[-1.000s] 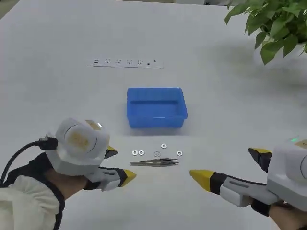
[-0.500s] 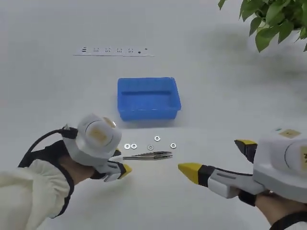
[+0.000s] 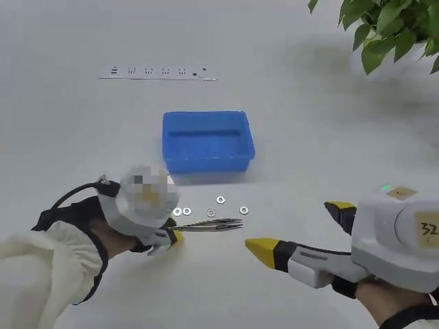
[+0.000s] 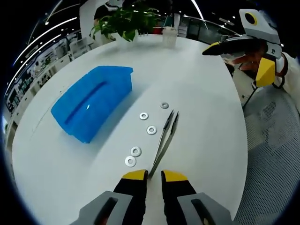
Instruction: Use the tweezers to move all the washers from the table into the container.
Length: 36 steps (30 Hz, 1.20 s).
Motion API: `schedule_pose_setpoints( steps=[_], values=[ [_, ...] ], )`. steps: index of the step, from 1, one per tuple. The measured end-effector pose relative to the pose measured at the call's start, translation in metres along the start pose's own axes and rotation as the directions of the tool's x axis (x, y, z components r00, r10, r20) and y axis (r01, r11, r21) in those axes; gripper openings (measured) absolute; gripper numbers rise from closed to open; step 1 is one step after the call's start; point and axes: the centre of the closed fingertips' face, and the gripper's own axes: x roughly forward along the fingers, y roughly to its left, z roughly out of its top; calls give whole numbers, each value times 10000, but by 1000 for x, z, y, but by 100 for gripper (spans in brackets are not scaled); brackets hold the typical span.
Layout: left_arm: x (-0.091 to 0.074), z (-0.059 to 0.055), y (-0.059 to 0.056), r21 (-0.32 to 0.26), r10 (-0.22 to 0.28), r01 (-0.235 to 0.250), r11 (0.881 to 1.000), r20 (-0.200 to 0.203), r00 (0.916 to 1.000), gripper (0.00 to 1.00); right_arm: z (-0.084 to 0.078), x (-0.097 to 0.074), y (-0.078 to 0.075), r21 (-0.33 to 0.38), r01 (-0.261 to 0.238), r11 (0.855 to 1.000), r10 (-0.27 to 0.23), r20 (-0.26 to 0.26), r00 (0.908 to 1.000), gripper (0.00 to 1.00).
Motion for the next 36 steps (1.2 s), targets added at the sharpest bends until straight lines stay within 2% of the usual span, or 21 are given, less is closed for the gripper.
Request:
schedule_pose_setpoints(
  steps=[1,3,6,10,12,15,23,36],
  values=[
    [1,0,1,398,88,-88,9992,12,10000,3,0,0,1,-27,-20,10000,20,-6,10000,91],
    [2,1,-1,703,122,-122,9974,11,9999,0,1,0,3,-90,-44,10000,44,-19,10000,90],
    [2,0,-4,651,80,-74,9978,-95,9999,0,3,0,6,-115,-137,9998,137,15,9999,90],
    [-3,1,-8,928,240,-230,9954,-97,9997,0,6,-1,12,-258,-277,9993,279,82,9996,90],
    [-9,5,-9,830,211,-212,9963,14,9998,0,8,-2,14,-404,-335,9986,339,110,9994,89],
    [-20,13,-11,818,325,-356,9960,389,9987,0,10,-4,15,-516,-357,9980,366,168,9992,89],
    [-45,26,-21,634,509,-566,9964,886,9948,0,13,-14,19,-558,-421,9976,444,396,9982,87],
    [-78,43,-47,198,754,-799,9966,1720,9822,0,6,-33,34,-910,-731,9932,777,488,9958,79]
  ],
)
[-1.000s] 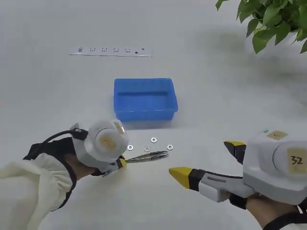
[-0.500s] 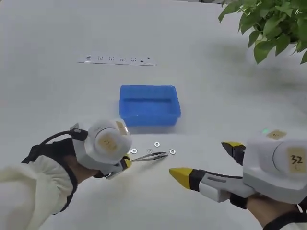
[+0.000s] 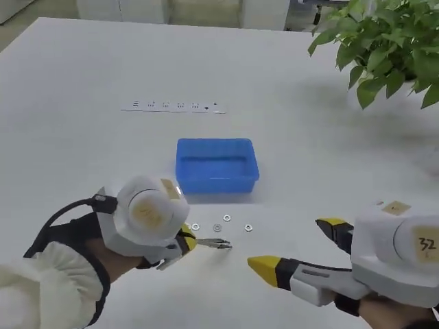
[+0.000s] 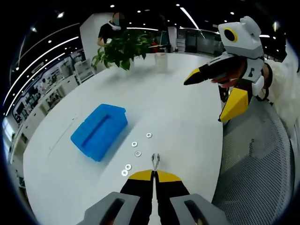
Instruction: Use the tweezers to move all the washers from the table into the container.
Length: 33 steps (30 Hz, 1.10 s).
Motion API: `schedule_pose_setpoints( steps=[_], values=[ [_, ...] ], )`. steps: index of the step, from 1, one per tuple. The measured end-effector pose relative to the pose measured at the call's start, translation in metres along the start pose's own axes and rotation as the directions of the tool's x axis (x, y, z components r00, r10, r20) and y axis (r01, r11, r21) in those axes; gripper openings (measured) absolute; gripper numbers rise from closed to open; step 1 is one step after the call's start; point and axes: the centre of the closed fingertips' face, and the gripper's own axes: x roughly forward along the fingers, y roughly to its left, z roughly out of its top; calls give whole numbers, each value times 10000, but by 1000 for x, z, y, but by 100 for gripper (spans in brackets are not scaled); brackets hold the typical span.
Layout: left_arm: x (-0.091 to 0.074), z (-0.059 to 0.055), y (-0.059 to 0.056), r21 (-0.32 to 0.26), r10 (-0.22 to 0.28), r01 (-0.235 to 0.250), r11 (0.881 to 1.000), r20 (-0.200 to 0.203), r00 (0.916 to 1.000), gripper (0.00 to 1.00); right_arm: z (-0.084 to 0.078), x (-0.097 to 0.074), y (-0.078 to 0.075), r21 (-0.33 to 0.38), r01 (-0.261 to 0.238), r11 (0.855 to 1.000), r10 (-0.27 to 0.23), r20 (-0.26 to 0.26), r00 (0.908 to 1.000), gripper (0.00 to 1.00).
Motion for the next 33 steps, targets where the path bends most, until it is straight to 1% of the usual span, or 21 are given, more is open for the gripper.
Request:
schedule_pose_setpoints(
  steps=[2,4,5,6,7,10,12,13,16,17,18,20,22,24,25,26,27,28,29,31,33],
  values=[
    [-6,4,-4,-83,13,-11,10000,132,9999,0,0,-1,5,-32,-208,9998,208,14,9998,75],
    [-12,7,-7,-77,39,-37,10000,245,9997,0,-1,-1,13,-107,-592,9982,591,-111,9982,68],
    [-17,10,-9,-40,74,-73,10000,326,9994,0,-2,-1,21,-356,-1023,9941,1013,-296,9944,64],
    [-21,12,-10,20,99,-99,9999,364,9993,0,-2,0,24,-642,-1124,9916,1100,-399,9931,60],
    [-27,15,-12,118,150,-155,9998,399,9991,0,-1,0,29,-1087,-1340,9850,1288,-542,9902,58],
    [-39,21,-14,228,167,-180,9996,549,9984,0,1,0,43,-1703,-1952,9659,1839,-796,9797,48],
    [-52,27,-19,370,66,-91,9993,677,9977,0,6,0,59,-2026,-2630,9433,2484,-950,9640,41],
    [-57,29,-21,450,-2,-30,9990,710,9975,0,8,-1,64,-2179,-2841,9337,2686,-981,9582,38],
    [-74,38,-31,666,-433,375,9971,884,9951,0,13,-2,80,-2799,-3459,8956,3220,-1288,9379,31],
    [-78,40,-33,802,-516,445,9958,886,9947,0,14,-1,82,-2774,-3492,8951,3257,-1282,9367,30],
    [-82,41,-35,951,-589,507,9942,855,9946,0,17,-2,88,-2829,-3807,8804,3574,-1319,9246,29],
    [-90,45,-39,1281,-798,694,9893,784,9937,0,20,-3,94,-2812,-4123,8666,3880,-1398,9110,28],
    [-98,49,-44,1752,-942,796,9813,765,9926,0,22,-4,100,-3000,-4361,8484,4080,-1543,8998,27],
    [-105,52,-51,1905,-1151,988,9767,766,9904,0,22,-5,105,-3285,-4581,8260,4214,-1799,8889,27],
    [-106,54,-54,1960,-1278,1106,9743,771,9888,0,21,-6,110,-3505,-4753,8070,4307,-2014,8797,27],
    [-108,55,-58,2101,-1402,1217,9701,754,9872,0,20,-6,113,-3622,-4802,7989,4323,-2092,8771,27],
    [-110,56,-62,2354,-1519,1308,9630,736,9856,0,21,-7,118,-3847,-4918,7811,4392,-2215,8707,27],
    [-112,59,-66,2597,-1584,1335,9564,775,9843,0,21,-7,121,-3921,-4921,7773,4386,-2231,8705,27],
    [-114,61,-69,2623,-1623,1364,9553,800,9835,0,23,-8,126,-4031,-4988,7673,4453,-2249,8667,27],
    [-118,65,-77,2678,-1850,1570,9506,829,9792,0,24,-11,134,-4101,-5262,7449,4717,-2341,8501,24],
    [-121,69,-83,2799,-2009,1691,9450,892,9755,0,24,-13,140,-4149,-5427,7303,4845,-2455,8396,22]
  ],
)
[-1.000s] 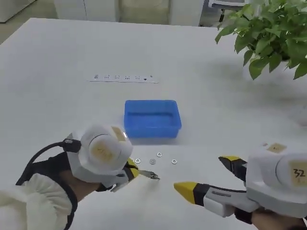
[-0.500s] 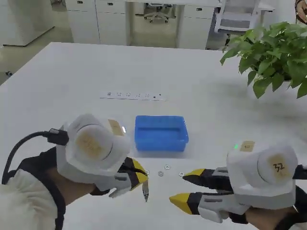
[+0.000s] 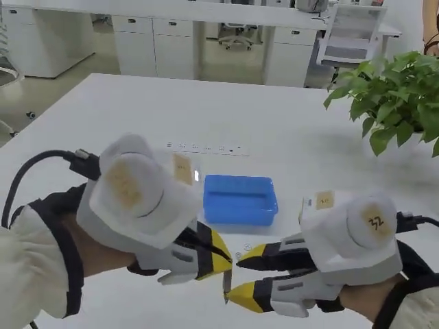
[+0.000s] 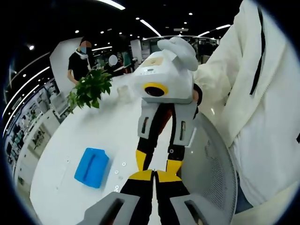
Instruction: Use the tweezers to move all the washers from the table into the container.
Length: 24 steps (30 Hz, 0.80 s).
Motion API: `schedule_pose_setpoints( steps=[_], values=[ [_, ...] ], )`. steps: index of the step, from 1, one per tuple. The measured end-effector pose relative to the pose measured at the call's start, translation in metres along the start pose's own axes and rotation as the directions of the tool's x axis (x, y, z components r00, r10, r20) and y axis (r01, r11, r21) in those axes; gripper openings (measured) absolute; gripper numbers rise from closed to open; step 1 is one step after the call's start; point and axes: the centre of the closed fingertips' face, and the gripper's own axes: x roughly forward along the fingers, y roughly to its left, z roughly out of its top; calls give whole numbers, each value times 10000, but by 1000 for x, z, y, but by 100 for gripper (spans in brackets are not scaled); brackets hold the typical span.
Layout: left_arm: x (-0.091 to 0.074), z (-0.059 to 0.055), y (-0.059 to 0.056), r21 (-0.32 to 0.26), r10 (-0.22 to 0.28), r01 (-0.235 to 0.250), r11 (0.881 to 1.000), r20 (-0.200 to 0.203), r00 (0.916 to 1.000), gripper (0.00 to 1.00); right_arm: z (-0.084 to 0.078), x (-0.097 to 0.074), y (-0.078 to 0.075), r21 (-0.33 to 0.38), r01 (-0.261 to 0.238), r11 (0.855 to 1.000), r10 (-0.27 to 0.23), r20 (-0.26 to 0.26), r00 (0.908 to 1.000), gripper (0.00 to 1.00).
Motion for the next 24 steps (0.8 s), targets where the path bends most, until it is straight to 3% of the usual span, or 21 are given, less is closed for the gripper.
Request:
schedule_pose_setpoints(
  steps=[8,15,20,24],
  values=[
    [-6,9,-10,442,-209,209,9988,10,9998,0,2,-1,10,-329,-326,9989,323,-90,9994,13],
    [-6,8,-15,590,-306,305,9978,8,9995,0,1,1,15,-508,-519,9974,508,-222,9985,6],
    [-6,6,-15,439,-135,133,9989,53,9999,0,1,4,18,-661,-614,9959,600,-224,9979,4],
    [-6,3,-12,373,225,-240,9990,401,9989,0,1,6,17,-531,-709,9961,701,-166,9974,3]
  ],
)
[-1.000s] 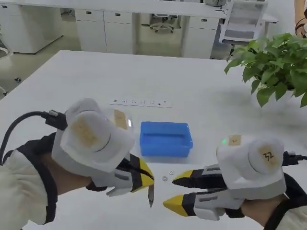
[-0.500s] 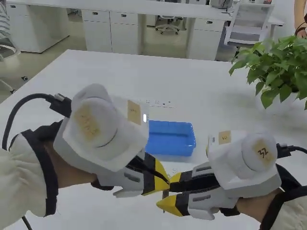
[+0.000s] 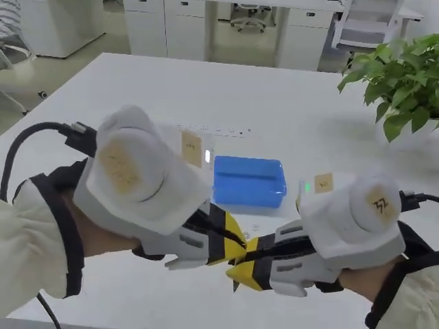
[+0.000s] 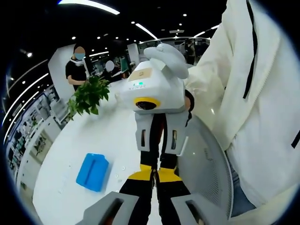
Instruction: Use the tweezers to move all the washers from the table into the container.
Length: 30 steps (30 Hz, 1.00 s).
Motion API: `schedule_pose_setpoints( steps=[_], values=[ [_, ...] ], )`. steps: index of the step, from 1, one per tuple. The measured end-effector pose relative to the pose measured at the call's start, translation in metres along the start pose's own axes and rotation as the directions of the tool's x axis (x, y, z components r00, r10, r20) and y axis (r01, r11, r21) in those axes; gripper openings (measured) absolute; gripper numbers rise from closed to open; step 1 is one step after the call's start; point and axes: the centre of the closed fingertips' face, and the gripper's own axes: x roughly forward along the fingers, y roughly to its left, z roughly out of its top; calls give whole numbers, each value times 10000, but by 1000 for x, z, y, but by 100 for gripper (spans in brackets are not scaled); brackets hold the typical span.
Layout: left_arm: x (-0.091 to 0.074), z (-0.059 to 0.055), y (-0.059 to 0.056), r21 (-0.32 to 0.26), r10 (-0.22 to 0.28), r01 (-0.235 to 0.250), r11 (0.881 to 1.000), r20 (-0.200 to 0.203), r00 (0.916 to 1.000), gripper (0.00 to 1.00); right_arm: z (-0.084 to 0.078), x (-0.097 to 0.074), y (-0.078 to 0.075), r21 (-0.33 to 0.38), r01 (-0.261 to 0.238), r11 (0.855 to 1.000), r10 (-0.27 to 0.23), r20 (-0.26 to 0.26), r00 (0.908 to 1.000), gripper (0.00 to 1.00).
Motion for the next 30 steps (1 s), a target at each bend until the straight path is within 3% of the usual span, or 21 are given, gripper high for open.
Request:
schedule_pose_setpoints(
  steps=[1,3,5,7,9,12,13,16,18,20,21,23,25,28,29,30],
  values=[
    [0,2,2,-186,173,-168,9997,299,9994,0,0,2,0,108,-43,9999,43,20,10000,3],
    [1,3,6,-1260,427,-338,9915,689,9967,5,-1,3,-2,165,-36,9999,35,46,10000,2],
    [0,1,13,-1666,830,-661,9838,967,9918,13,-2,5,-6,206,20,9998,-22,82,10000,2],
    [-2,-2,20,-2317,1403,-1089,9667,1237,9824,17,-2,6,-14,341,90,9994,-94,126,9999,2],
    [-7,-4,27,-3114,2032,-1457,9391,1608,9658,24,-1,6,-23,488,190,9986,-200,206,9996,2],
    [-17,-10,38,-4092,3080,-2087,8883,1936,9315,41,0,6,-41,781,455,9959,-487,397,9980,2],
    [-21,-16,41,-4456,3416,-2311,8649,1851,9214,45,1,6,-49,892,604,9942,-647,465,9968,2],
    [-32,-29,47,-4984,4256,-3019,8127,1538,8918,55,2,7,-69,1062,960,9897,-1026,583,9930,2],
    [-39,-36,48,-5418,4664,-3238,7756,1463,8724,61,3,9,-83,1175,1232,9854,-1320,709,9887,2],
    [-44,-44,49,-5726,4930,-3428,7447,1257,8609,66,3,12,-94,1253,1430,9817,-1524,689,9859,2],
    [-47,-51,49,-5899,5126,-3620,7218,1042,8523,67,2,14,-102,1225,1643,9788,-1732,660,9827,2],
    [-51,-62,49,-6087,5433,-3941,6886,732,8363,72,1,17,-116,1162,1926,9744,-2011,673,9772,2],
    [-52,-71,47,-6282,5544,-4106,6609,399,8313,77,1,19,-125,1332,2017,9703,-2126,732,9744,2],
    [-56,-86,46,-6435,5819,-4512,6183,-112,8132,84,2,26,-140,1667,2182,9616,-2352,895,9678,2],
    [-57,-90,47,-6469,5908,-4649,6045,-274,8063,86,2,28,-143,1639,2247,9606,-2410,877,9665,2],
    [-59,-94,47,-6531,6082,-4850,5816,-469,7924,88,1,32,-147,1598,2317,9596,-2469,829,9655,2]
  ],
)
